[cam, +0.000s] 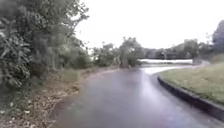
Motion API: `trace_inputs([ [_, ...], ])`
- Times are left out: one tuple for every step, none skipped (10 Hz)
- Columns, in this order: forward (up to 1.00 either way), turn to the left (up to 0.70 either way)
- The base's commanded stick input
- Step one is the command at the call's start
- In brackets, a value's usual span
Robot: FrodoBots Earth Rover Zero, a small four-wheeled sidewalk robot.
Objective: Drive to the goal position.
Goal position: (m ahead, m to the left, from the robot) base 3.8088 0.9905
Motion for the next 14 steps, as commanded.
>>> trace_inputs([
  [0.70,0.01],
  [0.70,0.02],
  [0.70,0.01],
  [0.70,0.01],
  [0.70,0.00],
  [0.70,-0.01],
  [0.70,-0.02],
  [0.70,-0.02],
  [0.70,-0.03],
  [0.70,-0.03],
  [0.70,-0.03],
  [0.70,-0.04],
  [0.70,-0.04],
  [0.70,-0.05],
])
